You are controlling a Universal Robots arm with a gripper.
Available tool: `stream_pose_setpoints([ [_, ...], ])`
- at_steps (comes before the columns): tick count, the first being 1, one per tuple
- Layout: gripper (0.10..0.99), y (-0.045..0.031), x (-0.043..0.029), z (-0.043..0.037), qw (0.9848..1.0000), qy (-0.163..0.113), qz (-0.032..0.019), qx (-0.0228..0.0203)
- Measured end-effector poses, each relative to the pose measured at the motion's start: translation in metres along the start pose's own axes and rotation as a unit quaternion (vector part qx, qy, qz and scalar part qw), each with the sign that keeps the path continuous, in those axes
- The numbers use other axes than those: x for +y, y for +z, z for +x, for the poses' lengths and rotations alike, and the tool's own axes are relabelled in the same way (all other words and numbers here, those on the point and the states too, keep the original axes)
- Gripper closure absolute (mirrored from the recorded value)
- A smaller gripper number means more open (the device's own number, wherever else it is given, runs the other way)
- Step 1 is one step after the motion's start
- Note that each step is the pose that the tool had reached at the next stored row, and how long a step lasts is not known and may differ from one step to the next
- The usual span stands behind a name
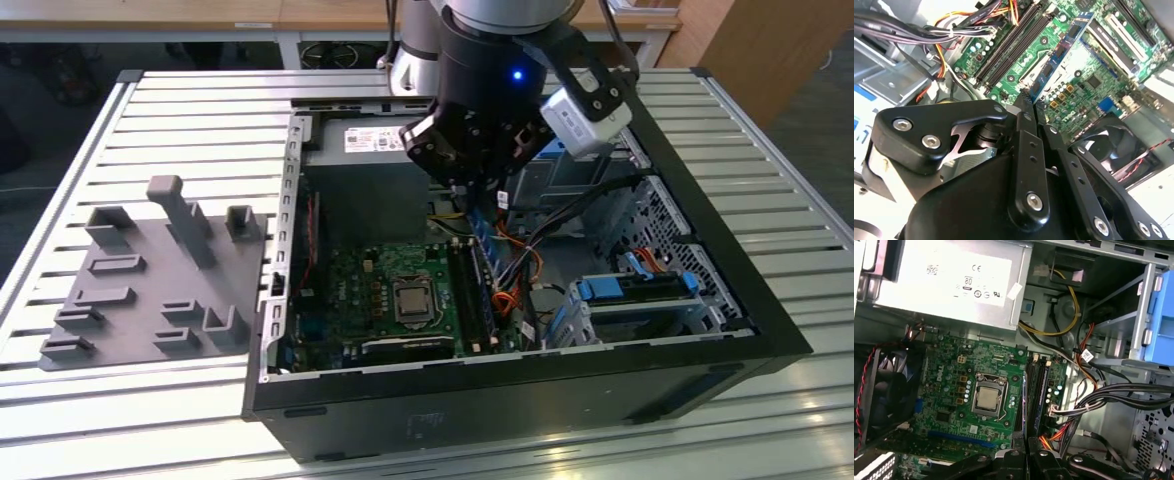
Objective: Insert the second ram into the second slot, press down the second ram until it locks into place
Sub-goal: 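Press down the second ram until it locks into place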
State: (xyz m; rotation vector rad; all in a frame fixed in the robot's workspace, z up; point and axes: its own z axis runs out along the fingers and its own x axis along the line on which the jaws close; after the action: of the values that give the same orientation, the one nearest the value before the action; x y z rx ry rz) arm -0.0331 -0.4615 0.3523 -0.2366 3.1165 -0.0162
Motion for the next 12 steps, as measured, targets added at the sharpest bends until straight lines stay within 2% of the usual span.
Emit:
stream_pose_setpoints([
  [7,0.949,0.0006,0.0000,0.0000,0.9991,0.042,0.0007,0.0005],
  [12,0.949,0.0011,0.0000,0.0000,0.9987,0.052,0.0008,0.0006],
])
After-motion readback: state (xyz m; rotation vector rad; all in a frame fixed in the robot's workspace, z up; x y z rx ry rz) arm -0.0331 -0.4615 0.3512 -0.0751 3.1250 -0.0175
